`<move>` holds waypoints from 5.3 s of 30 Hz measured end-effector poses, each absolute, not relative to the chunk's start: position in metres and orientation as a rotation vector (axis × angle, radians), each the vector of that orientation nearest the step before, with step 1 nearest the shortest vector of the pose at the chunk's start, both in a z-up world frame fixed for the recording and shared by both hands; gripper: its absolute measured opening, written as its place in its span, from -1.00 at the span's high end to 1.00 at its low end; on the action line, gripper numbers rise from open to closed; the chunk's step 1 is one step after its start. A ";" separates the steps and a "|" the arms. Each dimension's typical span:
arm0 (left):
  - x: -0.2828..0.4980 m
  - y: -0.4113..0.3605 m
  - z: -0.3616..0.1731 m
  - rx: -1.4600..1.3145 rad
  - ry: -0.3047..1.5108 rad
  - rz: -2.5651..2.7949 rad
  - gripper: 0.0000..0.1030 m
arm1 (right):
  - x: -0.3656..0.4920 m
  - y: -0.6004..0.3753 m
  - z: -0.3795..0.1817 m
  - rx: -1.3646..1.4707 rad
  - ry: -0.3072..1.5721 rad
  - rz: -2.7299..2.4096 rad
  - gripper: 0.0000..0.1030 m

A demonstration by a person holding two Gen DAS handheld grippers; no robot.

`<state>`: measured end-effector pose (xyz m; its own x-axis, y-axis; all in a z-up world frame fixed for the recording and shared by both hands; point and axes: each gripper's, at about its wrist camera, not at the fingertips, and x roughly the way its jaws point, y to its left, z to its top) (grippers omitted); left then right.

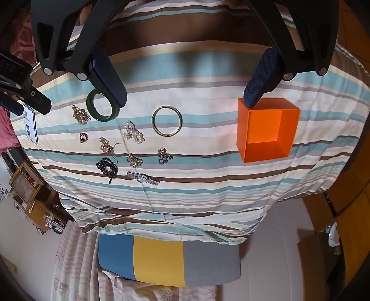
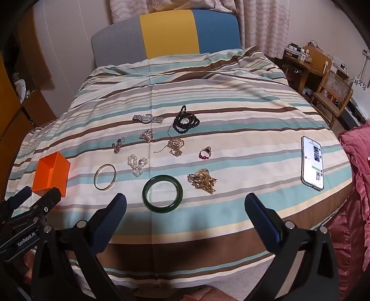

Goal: Organize jewelry

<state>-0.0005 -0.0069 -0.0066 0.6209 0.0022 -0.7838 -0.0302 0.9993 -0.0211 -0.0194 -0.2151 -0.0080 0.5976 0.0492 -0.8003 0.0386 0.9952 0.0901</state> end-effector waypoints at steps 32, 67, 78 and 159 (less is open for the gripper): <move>0.002 -0.005 -0.009 -0.040 0.922 0.020 -0.94 | -0.017 -0.212 -0.015 0.087 0.946 0.012 -0.97; 0.011 -0.006 -0.017 -0.033 0.966 0.035 -0.94 | -0.004 -0.209 -0.024 0.088 0.984 0.032 -0.97; 0.017 -0.005 -0.023 -0.042 0.989 0.040 -0.94 | -0.001 -0.213 -0.030 0.091 0.994 0.021 -0.97; 0.062 -0.142 -0.128 0.223 0.881 -0.458 -0.53 | 0.059 -0.269 -0.143 -0.003 0.848 0.208 0.56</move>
<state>0.0619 -0.1417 -0.1275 0.5480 -0.2934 -0.7833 0.4733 0.8809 0.0011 0.0586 -0.2695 -0.1429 0.6424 0.1813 -0.7446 -0.1840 0.9797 0.0798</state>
